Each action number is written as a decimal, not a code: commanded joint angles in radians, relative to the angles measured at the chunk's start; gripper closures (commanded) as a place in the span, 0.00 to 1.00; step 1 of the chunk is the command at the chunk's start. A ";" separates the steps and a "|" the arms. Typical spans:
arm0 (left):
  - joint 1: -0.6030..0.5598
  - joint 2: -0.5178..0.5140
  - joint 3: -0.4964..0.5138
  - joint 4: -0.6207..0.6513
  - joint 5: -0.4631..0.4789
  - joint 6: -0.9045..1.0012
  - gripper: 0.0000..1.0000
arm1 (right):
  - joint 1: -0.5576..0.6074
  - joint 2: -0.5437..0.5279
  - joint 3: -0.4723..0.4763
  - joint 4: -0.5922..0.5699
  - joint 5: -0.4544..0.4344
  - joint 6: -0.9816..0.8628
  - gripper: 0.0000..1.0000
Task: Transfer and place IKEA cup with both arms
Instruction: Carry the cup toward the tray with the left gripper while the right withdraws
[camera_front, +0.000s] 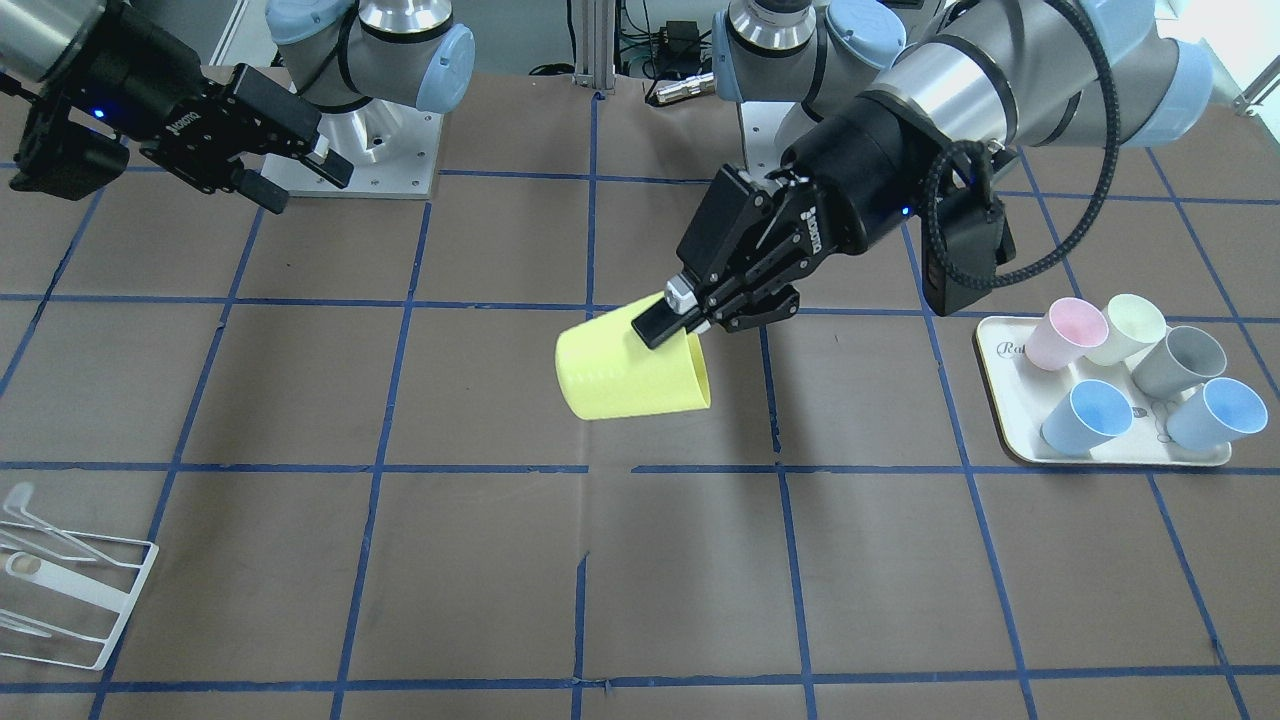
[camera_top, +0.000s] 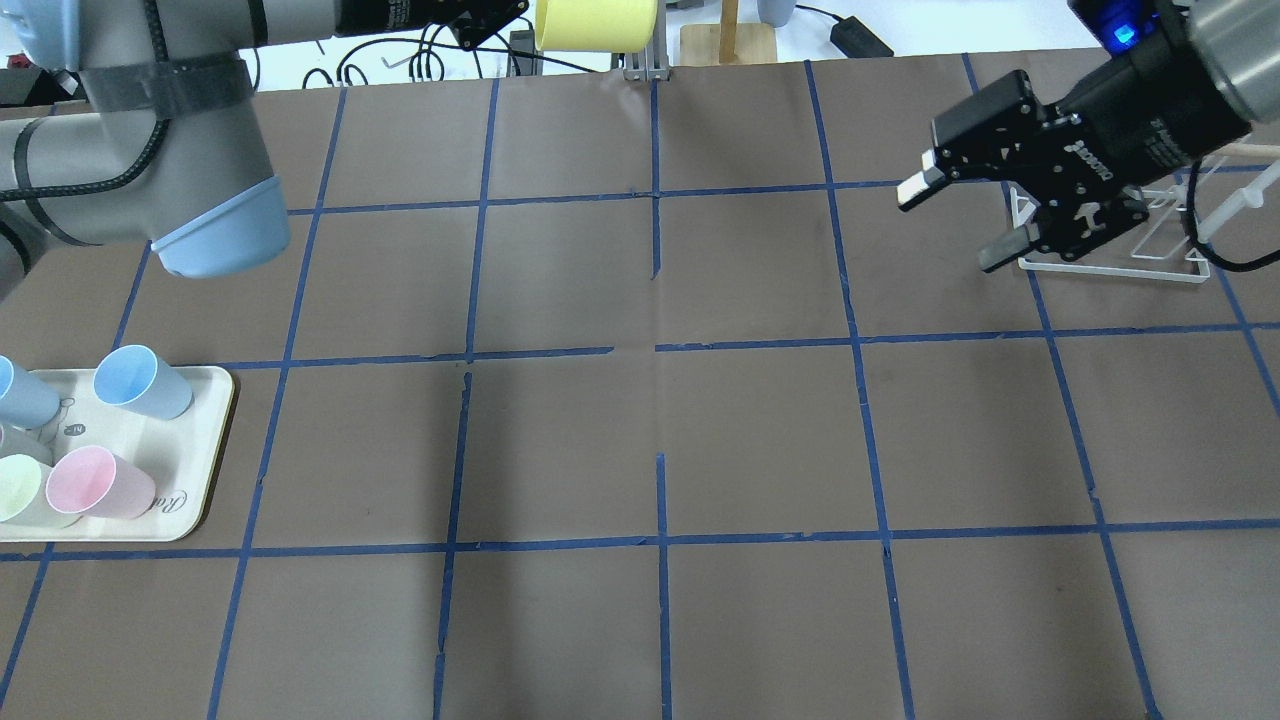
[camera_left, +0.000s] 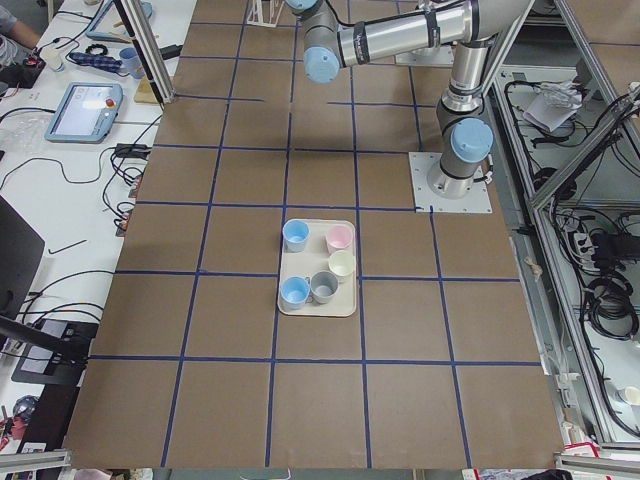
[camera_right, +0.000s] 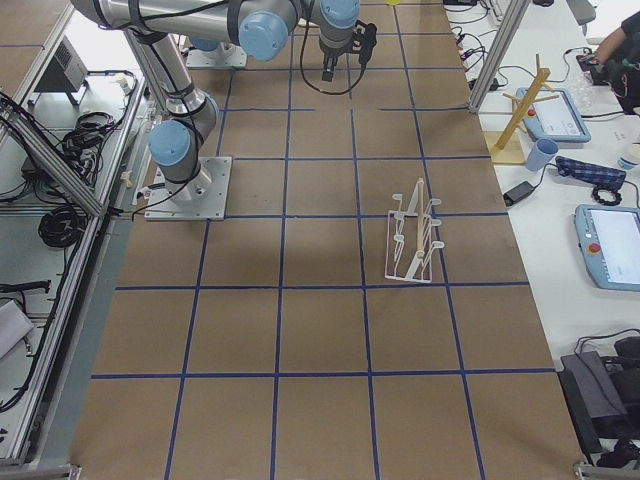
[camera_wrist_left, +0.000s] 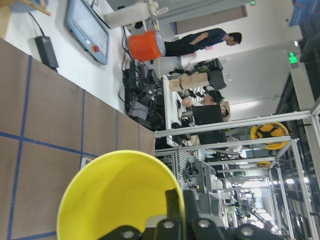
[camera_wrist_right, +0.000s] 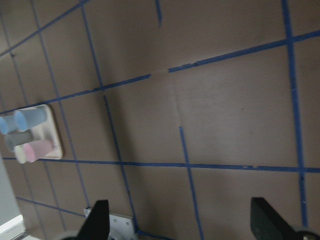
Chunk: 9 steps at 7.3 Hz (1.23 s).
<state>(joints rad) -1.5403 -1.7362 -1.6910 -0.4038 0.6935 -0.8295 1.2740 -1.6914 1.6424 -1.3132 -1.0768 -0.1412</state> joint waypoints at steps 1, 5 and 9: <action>-0.003 0.021 0.008 -0.225 0.285 0.150 1.00 | 0.014 -0.013 -0.009 -0.070 -0.279 0.147 0.00; 0.058 0.041 0.123 -0.810 0.838 0.718 1.00 | 0.206 -0.007 0.025 -0.150 -0.460 0.280 0.00; 0.407 0.078 0.143 -1.023 0.893 1.302 1.00 | 0.240 -0.059 0.160 -0.291 -0.460 0.255 0.00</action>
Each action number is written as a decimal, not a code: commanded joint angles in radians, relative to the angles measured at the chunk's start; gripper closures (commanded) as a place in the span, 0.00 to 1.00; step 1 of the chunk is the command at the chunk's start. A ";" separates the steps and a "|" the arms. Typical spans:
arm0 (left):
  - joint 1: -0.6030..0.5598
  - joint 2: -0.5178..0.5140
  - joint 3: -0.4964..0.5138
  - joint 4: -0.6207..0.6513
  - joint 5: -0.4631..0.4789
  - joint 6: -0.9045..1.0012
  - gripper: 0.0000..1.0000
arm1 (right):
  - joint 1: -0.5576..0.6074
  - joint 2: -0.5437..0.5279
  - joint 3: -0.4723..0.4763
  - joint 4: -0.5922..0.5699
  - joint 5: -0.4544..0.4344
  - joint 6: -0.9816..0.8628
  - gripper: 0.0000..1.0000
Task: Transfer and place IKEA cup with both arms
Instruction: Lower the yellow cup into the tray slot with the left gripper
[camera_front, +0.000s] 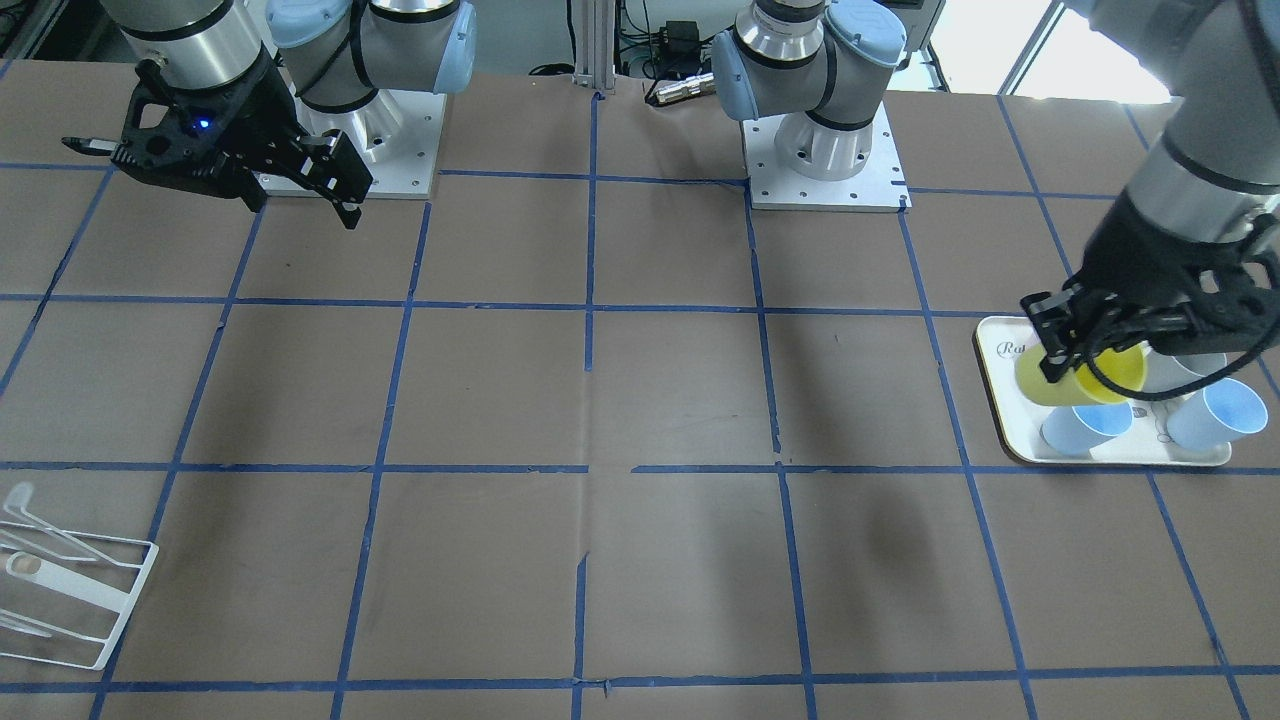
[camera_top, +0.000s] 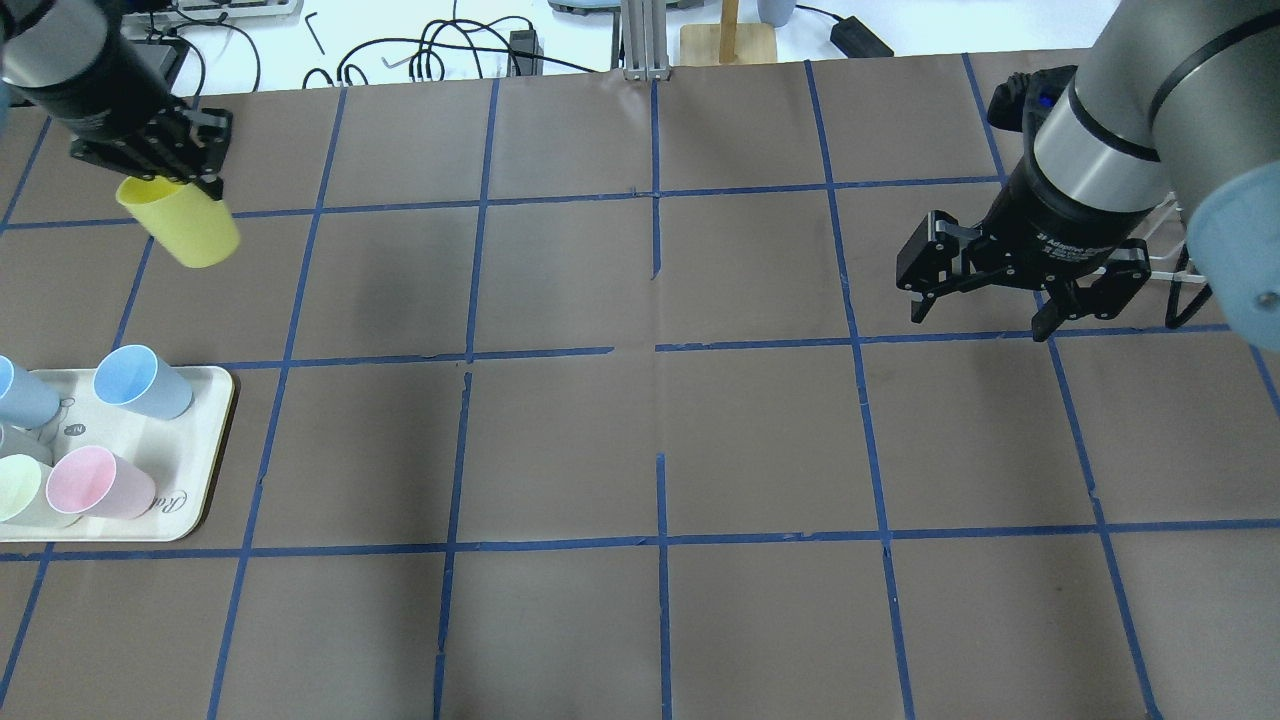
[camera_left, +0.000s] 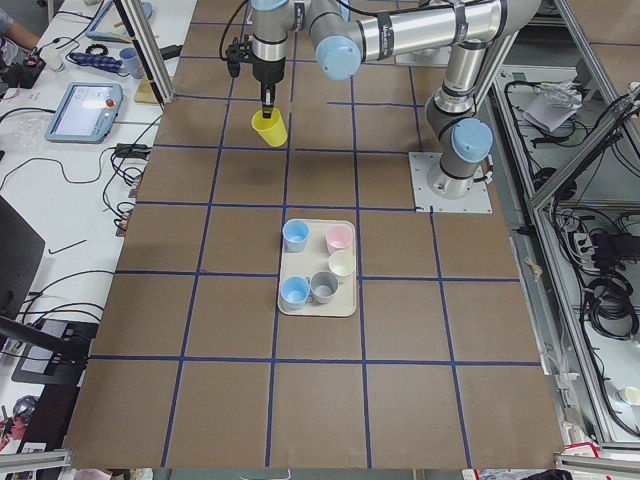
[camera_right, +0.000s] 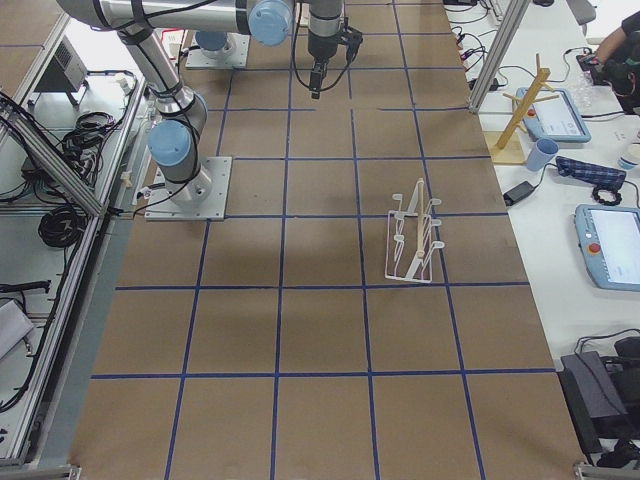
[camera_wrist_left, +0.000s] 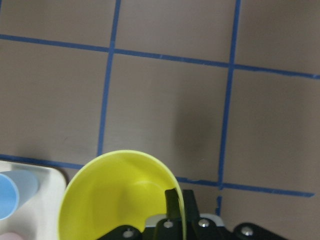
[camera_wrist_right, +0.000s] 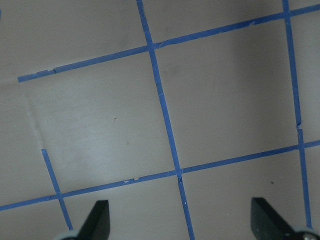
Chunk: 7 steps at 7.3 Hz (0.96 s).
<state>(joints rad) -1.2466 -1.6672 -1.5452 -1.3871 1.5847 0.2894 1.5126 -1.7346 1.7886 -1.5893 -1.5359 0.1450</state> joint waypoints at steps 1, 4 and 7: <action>0.222 -0.011 -0.003 -0.039 -0.012 0.330 1.00 | -0.003 -0.017 0.002 -0.009 0.008 -0.035 0.00; 0.458 -0.138 -0.012 0.134 -0.158 0.690 1.00 | 0.006 -0.032 -0.006 -0.003 0.000 -0.033 0.00; 0.507 -0.242 -0.074 0.267 -0.212 0.676 1.00 | 0.006 -0.034 0.002 -0.005 -0.004 -0.030 0.00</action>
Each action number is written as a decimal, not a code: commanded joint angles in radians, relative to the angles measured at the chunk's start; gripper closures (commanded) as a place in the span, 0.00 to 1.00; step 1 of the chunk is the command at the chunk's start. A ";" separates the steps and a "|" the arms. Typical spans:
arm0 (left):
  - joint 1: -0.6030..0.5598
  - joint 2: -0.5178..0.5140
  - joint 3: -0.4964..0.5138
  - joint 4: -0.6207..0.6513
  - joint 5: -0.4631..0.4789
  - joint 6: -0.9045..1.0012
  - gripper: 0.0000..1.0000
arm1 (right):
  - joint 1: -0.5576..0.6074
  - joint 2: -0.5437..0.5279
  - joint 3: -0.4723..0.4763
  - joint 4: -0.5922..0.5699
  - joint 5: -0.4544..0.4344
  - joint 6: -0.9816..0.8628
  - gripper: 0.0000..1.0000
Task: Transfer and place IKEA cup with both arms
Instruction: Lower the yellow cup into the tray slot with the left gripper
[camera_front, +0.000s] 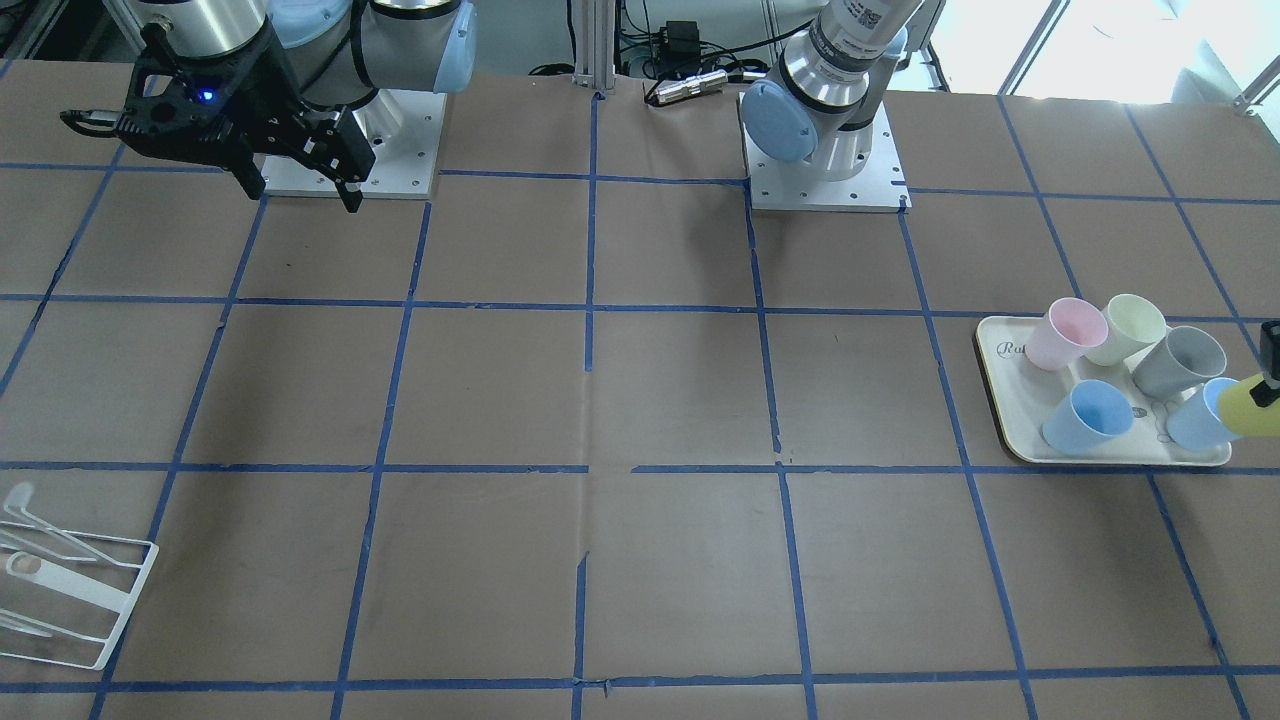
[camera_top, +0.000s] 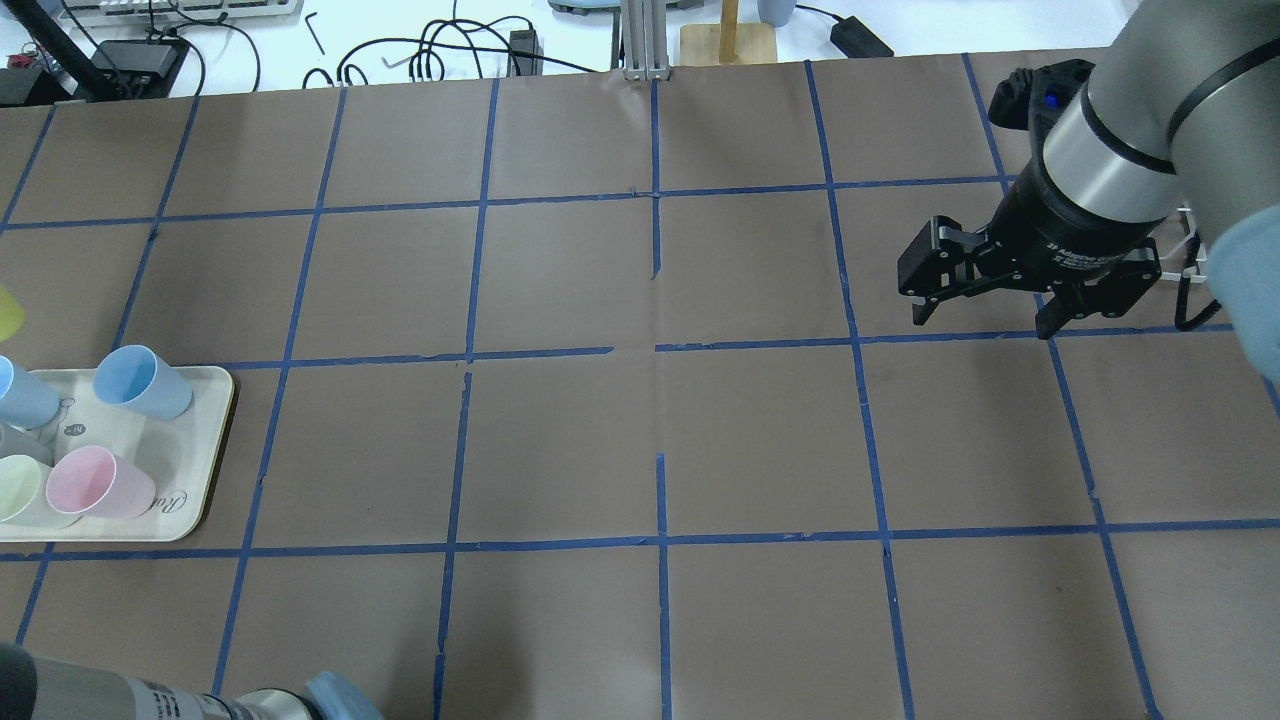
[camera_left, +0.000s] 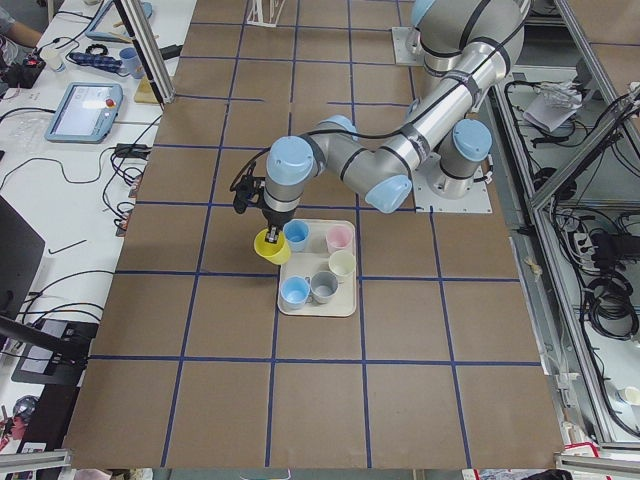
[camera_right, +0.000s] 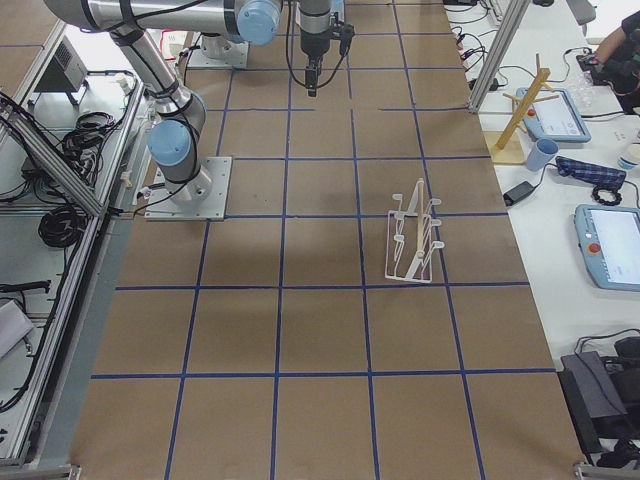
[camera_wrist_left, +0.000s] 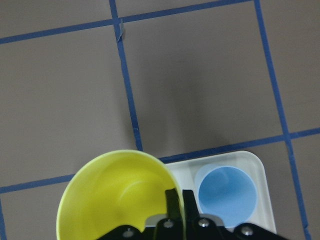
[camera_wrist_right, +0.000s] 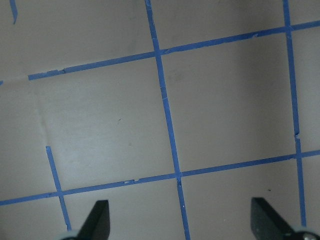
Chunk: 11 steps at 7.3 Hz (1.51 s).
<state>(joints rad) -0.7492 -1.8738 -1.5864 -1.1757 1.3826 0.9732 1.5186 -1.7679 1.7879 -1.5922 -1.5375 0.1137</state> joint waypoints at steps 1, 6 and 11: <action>0.008 -0.031 -0.062 0.056 -0.007 -0.043 1.00 | 0.000 -0.001 0.001 -0.003 -0.001 -0.002 0.00; 0.007 -0.036 -0.131 0.080 -0.002 -0.079 1.00 | 0.000 -0.005 0.005 -0.014 0.000 0.012 0.00; 0.019 -0.018 -0.192 0.127 0.004 -0.073 0.39 | 0.000 -0.007 0.004 -0.014 0.010 0.003 0.00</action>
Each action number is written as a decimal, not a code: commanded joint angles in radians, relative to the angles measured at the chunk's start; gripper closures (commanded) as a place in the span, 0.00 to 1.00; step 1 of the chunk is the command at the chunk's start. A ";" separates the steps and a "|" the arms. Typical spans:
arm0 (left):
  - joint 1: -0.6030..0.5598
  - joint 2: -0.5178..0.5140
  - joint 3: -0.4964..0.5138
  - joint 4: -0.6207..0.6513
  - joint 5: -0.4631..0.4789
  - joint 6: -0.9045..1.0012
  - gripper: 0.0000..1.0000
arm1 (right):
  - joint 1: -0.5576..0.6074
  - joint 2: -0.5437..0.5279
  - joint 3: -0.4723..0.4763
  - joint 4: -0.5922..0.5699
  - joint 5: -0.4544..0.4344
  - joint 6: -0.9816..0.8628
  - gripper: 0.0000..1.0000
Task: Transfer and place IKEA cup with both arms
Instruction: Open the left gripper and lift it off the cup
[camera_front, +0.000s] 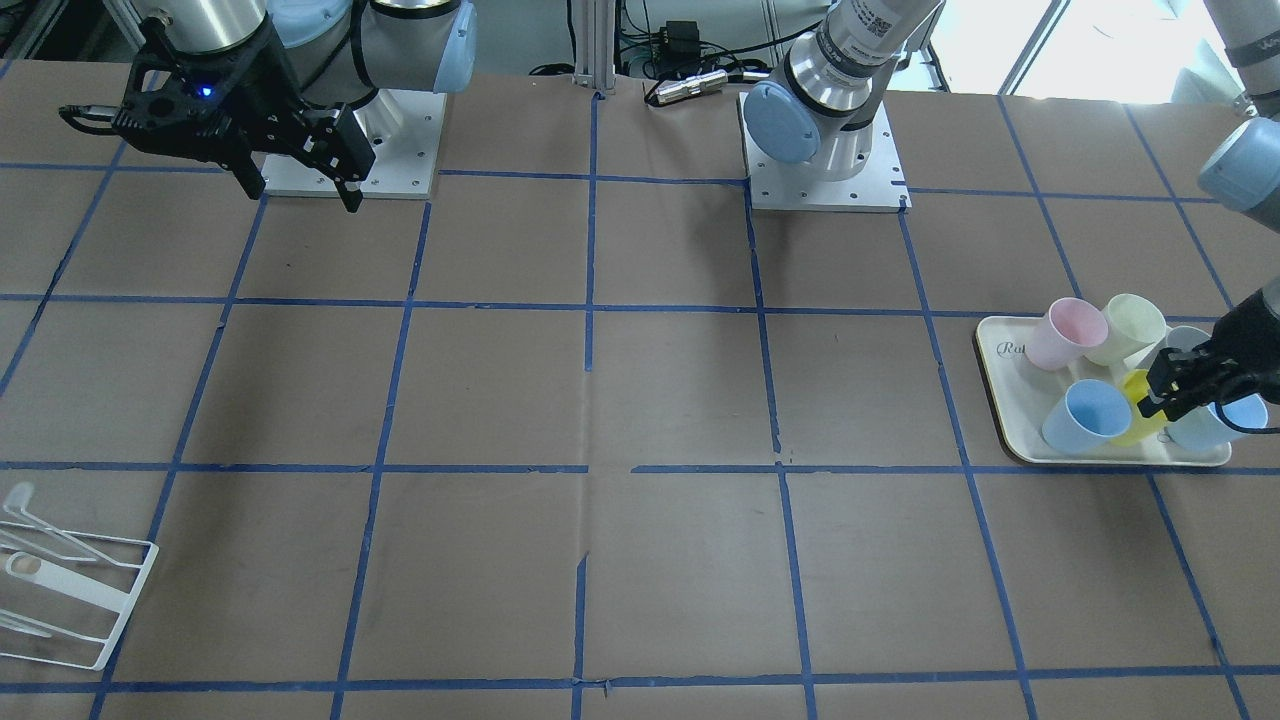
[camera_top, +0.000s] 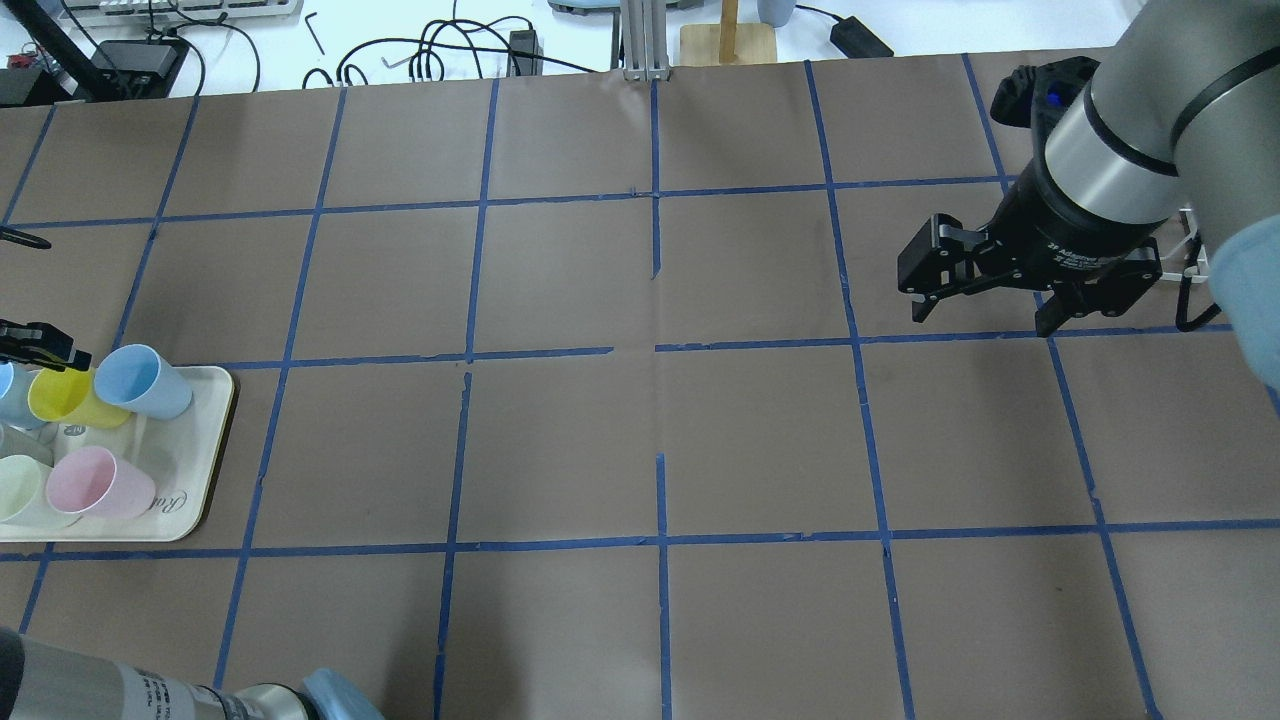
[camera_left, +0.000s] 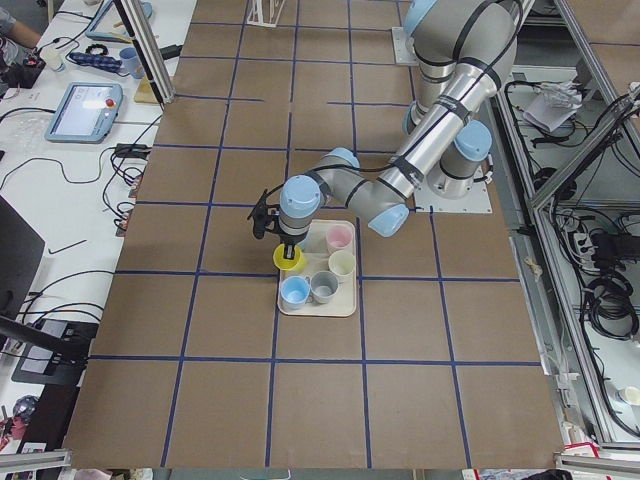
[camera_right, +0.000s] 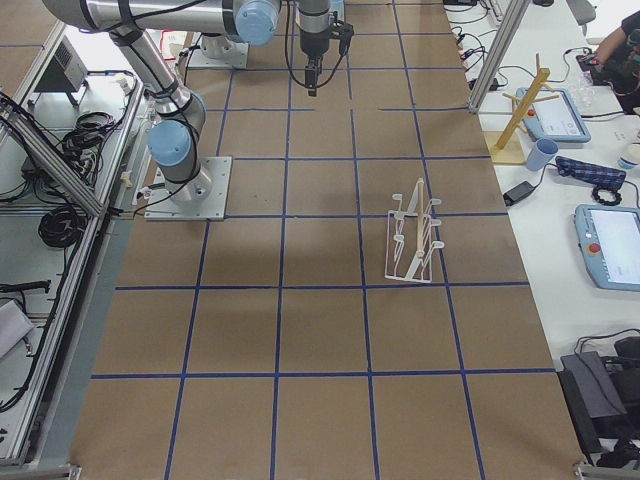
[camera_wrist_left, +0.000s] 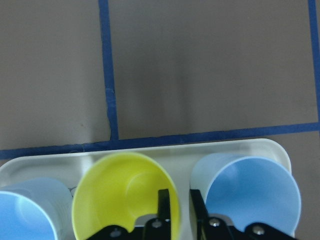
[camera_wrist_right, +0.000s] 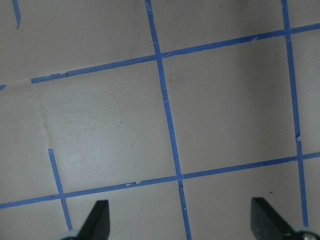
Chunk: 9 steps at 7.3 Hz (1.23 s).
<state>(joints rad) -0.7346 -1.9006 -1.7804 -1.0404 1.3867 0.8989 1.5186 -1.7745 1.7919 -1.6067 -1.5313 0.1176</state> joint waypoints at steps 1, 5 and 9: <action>0.000 0.029 0.016 -0.013 0.005 0.002 0.32 | 0.000 0.000 0.000 0.001 0.003 -0.001 0.00; -0.191 0.092 0.217 -0.204 0.011 -0.198 0.21 | 0.000 0.000 0.000 0.001 0.000 0.007 0.00; -0.720 0.167 0.309 -0.295 0.228 -0.792 0.00 | 0.002 -0.008 0.001 0.017 -0.007 -0.012 0.00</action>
<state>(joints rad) -1.3056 -1.7548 -1.5135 -1.2713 1.5414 0.2358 1.5191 -1.7782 1.7920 -1.5982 -1.5393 0.1179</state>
